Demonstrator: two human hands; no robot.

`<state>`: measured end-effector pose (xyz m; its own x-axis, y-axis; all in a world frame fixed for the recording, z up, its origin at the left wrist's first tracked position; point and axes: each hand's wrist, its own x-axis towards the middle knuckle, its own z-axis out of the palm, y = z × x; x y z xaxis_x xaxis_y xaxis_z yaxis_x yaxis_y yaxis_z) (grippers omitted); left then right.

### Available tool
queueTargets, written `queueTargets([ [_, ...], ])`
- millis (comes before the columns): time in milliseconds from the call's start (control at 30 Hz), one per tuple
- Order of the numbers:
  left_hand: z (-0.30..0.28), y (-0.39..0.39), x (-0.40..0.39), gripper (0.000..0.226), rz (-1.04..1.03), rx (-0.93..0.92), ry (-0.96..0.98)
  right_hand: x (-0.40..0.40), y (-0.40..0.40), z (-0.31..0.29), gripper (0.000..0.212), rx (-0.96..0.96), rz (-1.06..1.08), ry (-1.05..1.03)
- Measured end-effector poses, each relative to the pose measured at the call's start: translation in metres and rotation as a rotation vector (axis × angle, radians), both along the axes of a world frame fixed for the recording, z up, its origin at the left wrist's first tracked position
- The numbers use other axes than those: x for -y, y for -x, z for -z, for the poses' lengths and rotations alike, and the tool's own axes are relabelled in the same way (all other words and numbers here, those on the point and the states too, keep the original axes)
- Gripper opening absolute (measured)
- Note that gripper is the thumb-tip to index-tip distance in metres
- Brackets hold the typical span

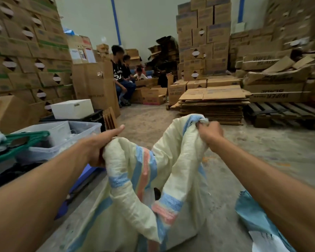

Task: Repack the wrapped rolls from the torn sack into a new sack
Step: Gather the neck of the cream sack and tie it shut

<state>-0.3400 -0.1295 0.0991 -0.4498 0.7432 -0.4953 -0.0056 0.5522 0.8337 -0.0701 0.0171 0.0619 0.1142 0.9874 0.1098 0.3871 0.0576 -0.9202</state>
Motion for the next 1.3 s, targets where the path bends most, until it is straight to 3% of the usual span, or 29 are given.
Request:
queueTargets([
  [100, 0.009, 0.003, 0.007, 0.044, -0.015, -0.008, 0.009, 0.012, 0.001, -0.003, 0.043, -0.444, -0.339, 0.388],
  [200, 0.012, -0.009, 0.015, 0.016, -0.049, -0.077, -0.082, 0.019, -0.005, -0.004, 0.049, -0.673, -0.634, 0.483],
  [233, 0.012, -0.008, 0.015, 0.009, -0.042, -0.218, -0.187, 0.022, -0.007, -0.006, 0.054, -0.749, -0.716, 0.454],
  [333, 0.003, -0.01, 0.013, 0.034, -0.014, -0.849, -0.475, 0.021, -0.009, -0.01, 0.053, -0.956, -0.637, 0.317],
  [367, -0.004, -0.015, 0.015, 0.034, -0.061, -0.979, -0.514, 0.019, -0.011, -0.013, 0.041, -0.916, -0.56, 0.208],
  [400, -0.012, -0.019, 0.017, 0.032, -0.124, -1.026, -0.573, 0.022, -0.015, -0.022, 0.025, -0.748, -0.466, 0.068],
  [433, -0.018, -0.021, 0.018, 0.028, -0.186, -1.028, -0.61, 0.024, -0.02, -0.03, 0.011, -0.551, -0.421, -0.072],
  [467, -0.027, -0.026, 0.019, 0.024, -0.244, -0.963, -0.617, 0.029, -0.024, -0.041, 0.013, -0.362, -0.412, -0.201],
  [500, -0.033, -0.029, 0.019, 0.023, -0.283, -0.829, -0.603, 0.034, -0.026, -0.051, 0.019, -0.216, -0.432, -0.304],
  [600, -0.055, -0.044, 0.029, 0.043, -0.292, -0.142, -0.517, 0.054, -0.028, -0.08, 0.031, 0.211, -0.303, -0.549],
  [633, -0.058, -0.046, 0.034, 0.052, -0.267, -0.013, -0.496, 0.059, -0.028, -0.088, 0.032, 0.273, -0.22, -0.617],
  [733, -0.066, -0.046, 0.05, 0.055, -0.207, 0.094, -0.538, 0.087, -0.034, -0.114, 0.037, 0.24, -0.061, -0.7],
  [800, -0.072, -0.045, 0.055, 0.039, -0.199, -0.003, -0.627, 0.099, -0.042, -0.126, 0.039, 0.155, 0.012, -0.687],
  [933, -0.09, -0.049, 0.069, 0.03, -0.107, -0.665, -0.822, 0.132, -0.063, -0.153, 0.036, 0.019, 0.072, -0.66],
  [1000, -0.104, -0.059, 0.073, 0.032, -0.153, -0.871, -0.901, 0.138, -0.071, -0.172, 0.035, -0.003, 0.081, -0.652],
  [1133, -0.13, -0.069, 0.074, 0.051, -0.182, -0.981, -0.845, 0.136, -0.099, -0.199, 0.036, 0.026, 0.126, -0.39],
  [1233, -0.127, -0.078, 0.071, 0.042, -0.175, -1.045, -0.748, 0.137, -0.126, -0.2, 0.033, 0.059, 0.086, -0.291],
  [1300, -0.127, -0.094, 0.067, 0.038, -0.172, -1.041, -0.727, 0.144, -0.142, -0.202, 0.035, -0.025, 0.116, -0.252],
])
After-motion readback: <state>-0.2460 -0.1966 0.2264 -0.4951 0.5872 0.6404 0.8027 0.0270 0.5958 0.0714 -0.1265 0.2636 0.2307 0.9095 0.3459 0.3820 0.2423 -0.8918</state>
